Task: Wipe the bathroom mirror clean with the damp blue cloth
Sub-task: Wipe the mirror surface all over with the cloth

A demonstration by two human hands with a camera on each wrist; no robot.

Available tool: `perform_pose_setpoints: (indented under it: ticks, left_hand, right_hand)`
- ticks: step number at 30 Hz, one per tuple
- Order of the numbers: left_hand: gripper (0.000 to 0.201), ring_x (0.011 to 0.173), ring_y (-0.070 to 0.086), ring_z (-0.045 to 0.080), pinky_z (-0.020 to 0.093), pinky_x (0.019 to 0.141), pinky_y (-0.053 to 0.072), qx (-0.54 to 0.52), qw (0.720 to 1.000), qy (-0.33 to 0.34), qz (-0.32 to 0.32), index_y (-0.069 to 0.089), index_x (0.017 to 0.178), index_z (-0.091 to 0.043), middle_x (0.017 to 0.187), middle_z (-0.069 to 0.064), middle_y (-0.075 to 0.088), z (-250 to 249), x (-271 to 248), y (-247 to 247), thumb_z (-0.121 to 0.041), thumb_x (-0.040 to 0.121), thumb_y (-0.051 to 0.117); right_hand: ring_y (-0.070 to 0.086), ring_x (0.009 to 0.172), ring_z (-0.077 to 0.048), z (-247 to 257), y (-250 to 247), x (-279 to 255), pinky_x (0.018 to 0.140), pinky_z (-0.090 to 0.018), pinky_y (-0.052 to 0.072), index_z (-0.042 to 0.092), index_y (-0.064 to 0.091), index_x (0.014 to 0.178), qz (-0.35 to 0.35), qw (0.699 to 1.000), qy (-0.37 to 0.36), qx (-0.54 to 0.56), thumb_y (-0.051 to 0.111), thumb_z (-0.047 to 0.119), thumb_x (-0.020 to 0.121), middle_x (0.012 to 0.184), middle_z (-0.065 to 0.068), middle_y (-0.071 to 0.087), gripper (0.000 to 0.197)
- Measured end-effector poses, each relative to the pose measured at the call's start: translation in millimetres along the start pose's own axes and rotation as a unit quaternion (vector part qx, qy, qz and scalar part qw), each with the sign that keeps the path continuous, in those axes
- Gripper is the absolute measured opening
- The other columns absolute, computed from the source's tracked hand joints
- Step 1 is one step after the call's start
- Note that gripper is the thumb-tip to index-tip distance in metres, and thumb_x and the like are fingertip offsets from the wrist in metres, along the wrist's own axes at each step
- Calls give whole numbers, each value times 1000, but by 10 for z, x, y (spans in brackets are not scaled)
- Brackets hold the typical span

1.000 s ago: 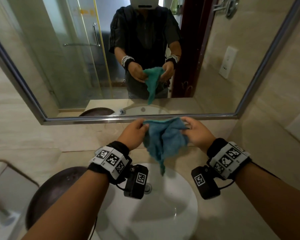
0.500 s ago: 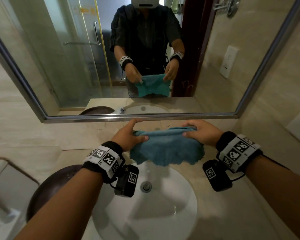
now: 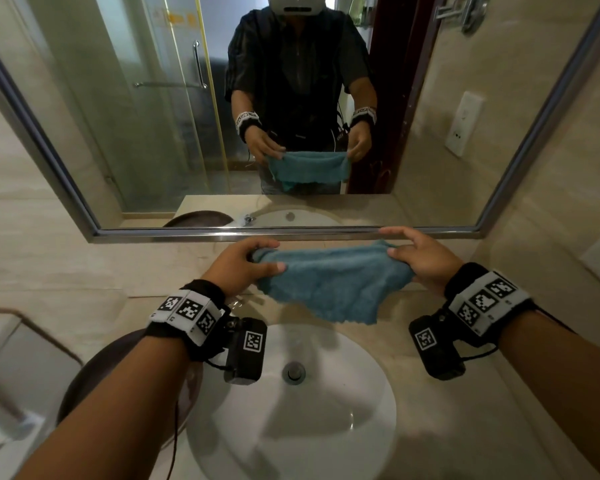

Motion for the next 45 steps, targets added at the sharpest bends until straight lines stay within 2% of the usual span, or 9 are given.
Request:
perform_pose_setpoints:
  ticks: [8,11,14,17,22,28,33,41,45]
  left_hand:
    - [17,92,54,10,25,81,44,180,982,57,20,64,108,-19,99,-4,61,-117,17,92,-19,92,58]
    - [18,87,54,16,18,70,41,244,968,49,-13,65,95,-14,89,0,57,-70,41,52,-27,95,52]
    - [29,99,44,17,29,90,41,313,948,36,-42,66,91,-15,103,-1,46,-1,46,4,-39,93,51]
    - [40,82,54,17,29,78,45,283,959,17,-14,66,87,-7,88,4,59,13,19,138,-39,97,44]
    - [38,64,49,16,26,56,36,204,978,20,-30,49,66,-18,65,-1,52,-95,-17,375,-35,99,41]
    - [16,85,55,18,22,71,40,194,978,45,54,59,106,-13,96,4,61,-269,-66,794,-18,94,50]
    - [38,103,58,21,31,94,46,219,957,72,178,56,123,-14,116,6,62,-319,-207,1013,-15,85,60]
    - [44,106,54,14,25,80,49,94,992,78,7,51,123,-23,120,-5,51,-320,-151,410,-14,82,68]
    - [57,111,52,12,26,88,49,40,994,45,94,44,133,-20,125,-4,53,-287,-158,568,-22,83,70]
  right_hand:
    - [63,94,-12,45,233,-38,73,-19,50,20,64,110,104,983,-13,-153,66,18,85,104,1,66,25]
    - [62,72,-11,85,139,10,64,-22,45,23,67,78,39,949,-40,-310,68,29,83,76,4,66,8]
    - [50,62,-13,118,84,65,65,-30,39,16,54,52,-13,927,-62,-369,63,38,85,62,2,51,40]
    - [49,87,-16,125,133,59,86,-34,42,15,59,61,-39,896,-44,-440,56,41,89,83,5,50,39]
    - [49,81,-19,69,419,-15,72,-26,35,13,47,72,-5,896,2,-444,43,32,97,75,0,49,32]
    - [56,71,-19,8,825,-118,58,-24,50,10,52,78,61,986,15,-155,44,27,98,78,-9,54,28]
    - [64,84,-20,-46,776,-106,71,-30,51,13,59,91,59,987,11,-146,66,48,79,88,-4,66,38]
    - [60,85,-21,191,629,-147,69,-24,48,0,60,105,74,984,-73,-142,55,-5,85,95,-12,64,21]
    - [60,87,-8,441,689,-250,79,-18,47,8,62,105,116,969,-147,-162,52,-10,84,97,-5,65,29]
Point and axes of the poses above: each hand's wrist, its own x-axis towards the middle knuckle, its own y-axis out of the palm, z = x × y, the point moved 9 cm from there along x, towards the middle knuckle
